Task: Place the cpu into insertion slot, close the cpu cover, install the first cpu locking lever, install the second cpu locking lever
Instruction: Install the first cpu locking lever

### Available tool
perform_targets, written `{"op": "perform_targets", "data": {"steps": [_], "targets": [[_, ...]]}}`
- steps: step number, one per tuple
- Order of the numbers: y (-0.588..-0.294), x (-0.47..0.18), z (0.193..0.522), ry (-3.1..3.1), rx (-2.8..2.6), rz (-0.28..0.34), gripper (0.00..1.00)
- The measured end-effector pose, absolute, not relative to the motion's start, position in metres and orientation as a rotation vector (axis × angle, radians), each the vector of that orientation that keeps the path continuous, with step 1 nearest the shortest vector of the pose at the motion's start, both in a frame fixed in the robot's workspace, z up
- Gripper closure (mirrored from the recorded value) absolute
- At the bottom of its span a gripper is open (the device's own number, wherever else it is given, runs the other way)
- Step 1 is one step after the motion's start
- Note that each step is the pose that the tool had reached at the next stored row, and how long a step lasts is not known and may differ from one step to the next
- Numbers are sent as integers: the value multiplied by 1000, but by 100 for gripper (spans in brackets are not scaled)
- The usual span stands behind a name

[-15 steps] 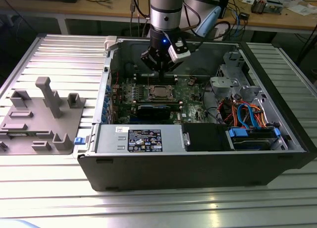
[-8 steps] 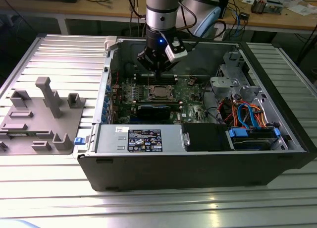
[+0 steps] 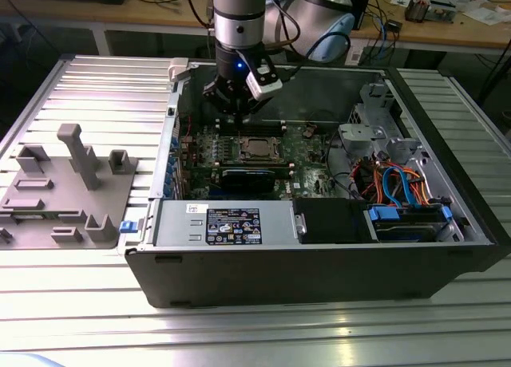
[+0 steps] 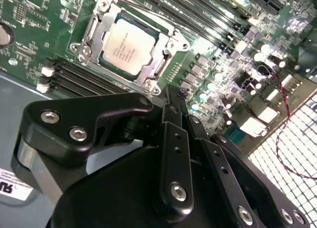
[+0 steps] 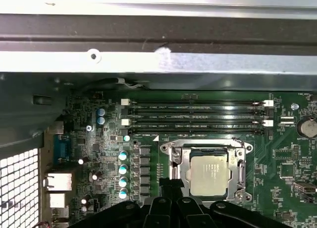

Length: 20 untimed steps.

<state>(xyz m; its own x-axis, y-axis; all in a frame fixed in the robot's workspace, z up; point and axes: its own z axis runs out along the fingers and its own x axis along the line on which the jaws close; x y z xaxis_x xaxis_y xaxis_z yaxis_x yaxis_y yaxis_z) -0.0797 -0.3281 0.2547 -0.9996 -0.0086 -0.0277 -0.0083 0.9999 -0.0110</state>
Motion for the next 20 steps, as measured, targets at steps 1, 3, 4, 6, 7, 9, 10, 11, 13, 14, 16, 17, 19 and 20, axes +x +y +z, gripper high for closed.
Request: {"op": "perform_targets", "data": {"steps": [1, 3, 4, 6, 7, 9, 10, 11, 13, 14, 16, 17, 19, 20], "targets": [[-328, -81, 255, 3114, -13, -17, 89], [-327, -82, 255, 3114, -13, -17, 89], [-326, -82, 256, 3114, -13, -17, 89], [-325, -83, 257, 3114, -14, -17, 89], [-324, -85, 257, 3114, -14, -17, 89], [-323, -87, 257, 3114, -15, -17, 89], [-321, -87, 257, 3114, -20, -17, 89], [-319, -87, 257, 3114, -23, -17, 89], [-316, -88, 257, 3113, -32, -17, 89], [-315, -88, 257, 3113, -35, -17, 89], [-311, -88, 257, 3113, -41, -16, 89], [-310, -88, 257, 3113, -43, -17, 89], [-307, -88, 258, 3113, -47, -16, 89], [-306, -88, 259, 3113, -48, -16, 89]]}}
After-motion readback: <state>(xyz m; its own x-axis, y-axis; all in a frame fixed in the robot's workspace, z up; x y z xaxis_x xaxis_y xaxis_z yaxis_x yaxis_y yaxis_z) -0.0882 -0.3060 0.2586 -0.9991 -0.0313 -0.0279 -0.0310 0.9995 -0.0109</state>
